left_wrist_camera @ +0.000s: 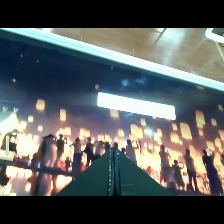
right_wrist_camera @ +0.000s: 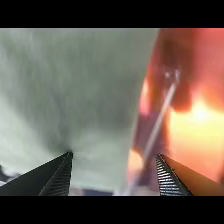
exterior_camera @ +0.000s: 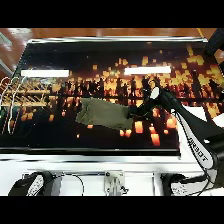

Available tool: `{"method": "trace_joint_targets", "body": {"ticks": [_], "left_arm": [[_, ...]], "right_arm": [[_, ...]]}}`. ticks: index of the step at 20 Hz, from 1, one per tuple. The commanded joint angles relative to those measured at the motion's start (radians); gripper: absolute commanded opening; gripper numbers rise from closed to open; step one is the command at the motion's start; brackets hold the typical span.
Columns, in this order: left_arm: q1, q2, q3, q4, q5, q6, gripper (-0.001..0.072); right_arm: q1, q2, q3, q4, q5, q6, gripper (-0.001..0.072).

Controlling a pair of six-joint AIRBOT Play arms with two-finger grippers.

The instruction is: Fold the shirts.

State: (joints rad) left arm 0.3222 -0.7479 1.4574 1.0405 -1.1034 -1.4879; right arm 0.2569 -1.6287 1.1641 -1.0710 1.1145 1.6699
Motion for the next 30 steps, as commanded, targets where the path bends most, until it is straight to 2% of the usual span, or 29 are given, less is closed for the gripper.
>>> {"method": "trace_joint_targets", "body": {"ticks": [1, 6, 7, 9, 10, 13, 15, 17, 20, 24, 27, 30], "left_arm": [[0.000, -0.021, 0.000, 0.000, -0.010, -0.003, 0.0032], [0.000, -0.041, 0.000, -0.001, -0.010, -0.017, 0.0032], [0.000, -0.040, 0.000, -0.001, -0.011, -0.017, 0.0032], [0.000, -0.040, 0.000, -0.001, -0.016, -0.017, 0.0032], [0.000, -0.040, 0.000, -0.001, -0.019, -0.017, 0.0032], [0.000, -0.041, 0.000, 0.000, -0.019, -0.016, 0.0033], [0.000, -0.043, 0.000, 0.000, -0.019, -0.016, 0.0032], [0.000, -0.046, 0.000, 0.000, -0.019, -0.016, 0.0033], [0.000, -0.047, 0.000, -0.001, -0.023, -0.016, 0.0033], [0.000, -0.047, 0.000, -0.001, -0.051, -0.012, 0.0033], [0.000, -0.047, 0.000, -0.001, -0.071, 0.003, 0.0033], [0.000, -0.045, 0.000, -0.001, -0.080, 0.002, 0.0033]], "right_arm": [[-0.003, -0.046, -0.013, 0.202, -0.113, -0.093, 0.0645], [-0.003, -0.087, -0.013, 0.364, -0.183, -0.124, 0.0640], [-0.002, -0.092, -0.013, 0.370, -0.180, -0.128, 0.0532], [-0.003, -0.092, -0.013, 0.386, -0.182, -0.140, 0.0070], [-0.005, -0.088, -0.007, 0.424, -0.180, -0.189, 0.0075], [-0.047, -0.033, 0.069, 0.645, -0.100, -0.422, 0.0074], [-0.105, 0.026, 0.171, 0.799, -0.002, -0.441, 0.0075], [-0.171, 0.099, 0.298, 0.843, 0.070, -0.404, 0.0074], [-0.276, 0.220, 0.435, 0.763, 0.084, -0.242, 0.0075], [-0.464, 0.326, 0.566, 0.508, 0.189, -0.034, 0.0074], [-0.590, 0.347, 0.628, 0.301, 0.288, 0.037, 0.0075], [-0.667, 0.344, 0.631, 0.133, 0.316, 0.042, 0.0074]]}}
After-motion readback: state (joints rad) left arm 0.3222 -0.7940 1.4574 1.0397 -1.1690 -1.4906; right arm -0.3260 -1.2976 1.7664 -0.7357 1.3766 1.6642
